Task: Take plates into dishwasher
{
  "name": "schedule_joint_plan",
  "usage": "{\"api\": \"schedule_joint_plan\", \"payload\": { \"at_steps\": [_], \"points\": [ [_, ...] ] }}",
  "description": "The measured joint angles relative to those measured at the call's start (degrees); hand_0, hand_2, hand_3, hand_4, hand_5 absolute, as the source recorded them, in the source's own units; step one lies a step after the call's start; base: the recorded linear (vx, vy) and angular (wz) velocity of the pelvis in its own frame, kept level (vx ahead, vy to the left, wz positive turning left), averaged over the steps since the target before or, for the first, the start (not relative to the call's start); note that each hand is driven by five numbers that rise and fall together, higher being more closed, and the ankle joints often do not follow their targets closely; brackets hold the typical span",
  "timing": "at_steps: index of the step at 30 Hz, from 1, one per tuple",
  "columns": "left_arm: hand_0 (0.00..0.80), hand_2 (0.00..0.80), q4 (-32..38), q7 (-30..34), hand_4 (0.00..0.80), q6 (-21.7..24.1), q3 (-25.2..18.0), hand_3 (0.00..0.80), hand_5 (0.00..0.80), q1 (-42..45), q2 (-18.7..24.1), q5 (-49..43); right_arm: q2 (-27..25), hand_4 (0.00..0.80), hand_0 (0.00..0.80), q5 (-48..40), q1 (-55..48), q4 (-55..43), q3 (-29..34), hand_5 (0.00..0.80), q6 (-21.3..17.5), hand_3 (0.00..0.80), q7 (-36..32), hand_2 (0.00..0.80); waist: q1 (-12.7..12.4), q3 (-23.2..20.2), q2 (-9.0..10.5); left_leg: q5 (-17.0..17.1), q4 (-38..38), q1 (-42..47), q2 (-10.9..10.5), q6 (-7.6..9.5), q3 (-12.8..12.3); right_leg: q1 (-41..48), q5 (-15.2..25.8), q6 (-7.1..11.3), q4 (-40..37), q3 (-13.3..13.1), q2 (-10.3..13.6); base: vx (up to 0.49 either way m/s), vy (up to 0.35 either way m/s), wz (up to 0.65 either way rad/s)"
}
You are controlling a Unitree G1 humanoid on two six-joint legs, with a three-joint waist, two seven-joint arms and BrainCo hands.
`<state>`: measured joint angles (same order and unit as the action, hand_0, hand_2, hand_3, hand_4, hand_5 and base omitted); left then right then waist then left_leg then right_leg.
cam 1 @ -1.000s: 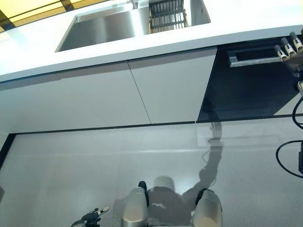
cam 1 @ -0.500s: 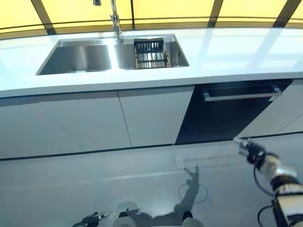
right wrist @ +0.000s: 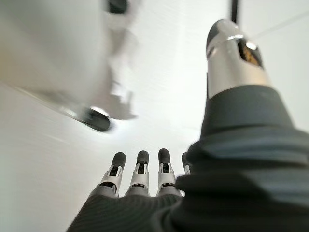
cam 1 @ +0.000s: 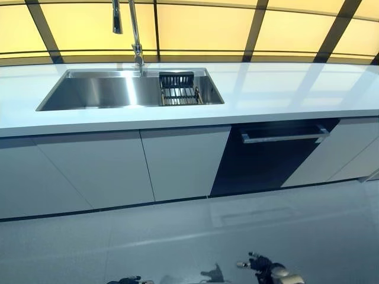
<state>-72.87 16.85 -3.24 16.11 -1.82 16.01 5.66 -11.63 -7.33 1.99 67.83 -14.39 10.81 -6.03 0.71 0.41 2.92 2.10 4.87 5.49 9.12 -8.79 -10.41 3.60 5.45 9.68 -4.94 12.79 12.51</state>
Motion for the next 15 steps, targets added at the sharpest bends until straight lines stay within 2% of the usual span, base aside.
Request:
{"api": "schedule_joint_plan", "payload": {
  "at_steps": [3, 6, 15],
  "points": [
    [0.0, 0.0, 0.0, 0.24, 0.0, -0.5, 0.12, 0.0, 0.0, 0.08, -0.58, 0.68, 0.53, 0.0, 0.0, 0.7, -0.79, 2.84, 0.86, 0.0, 1.79, 0.0, 3.04, 0.0, 0.01, -0.21, -0.72, -0.01, 0.02, 0.47, -0.06, 0.01, 0.02, 0.41, -0.04, 0.05, -0.1, 0.04, 0.11, 0.059, 0.007, 0.0],
    [0.0, 0.0, 0.01, -0.18, 0.0, -0.98, 0.0, 0.0, 0.0, 0.22, -1.31, 0.83, 0.54, 0.0, 0.0, 1.24, -1.21, 2.67, 1.05, 0.0, 1.77, 0.0, 4.77, 0.0, 0.05, -0.39, -1.49, -0.08, 0.27, 1.03, 0.16, -0.06, 0.15, 1.13, -0.23, -0.01, -0.24, 0.26, -0.04, 0.019, -0.011, 0.03],
    [0.0, 0.0, 0.06, -1.76, 0.0, -0.09, -0.31, 0.0, 0.0, 1.0, -1.48, 4.15, 0.12, 0.0, 0.0, 3.41, -1.24, 2.65, 0.63, 0.0, 1.28, 0.0, 5.62, 0.0, -0.07, -0.68, -2.01, -0.05, 0.18, 1.05, 0.51, -0.05, 0.17, 1.14, -0.19, 0.0, -0.23, 0.27, -0.42, 0.012, -0.006, 0.0]
  ]
}}
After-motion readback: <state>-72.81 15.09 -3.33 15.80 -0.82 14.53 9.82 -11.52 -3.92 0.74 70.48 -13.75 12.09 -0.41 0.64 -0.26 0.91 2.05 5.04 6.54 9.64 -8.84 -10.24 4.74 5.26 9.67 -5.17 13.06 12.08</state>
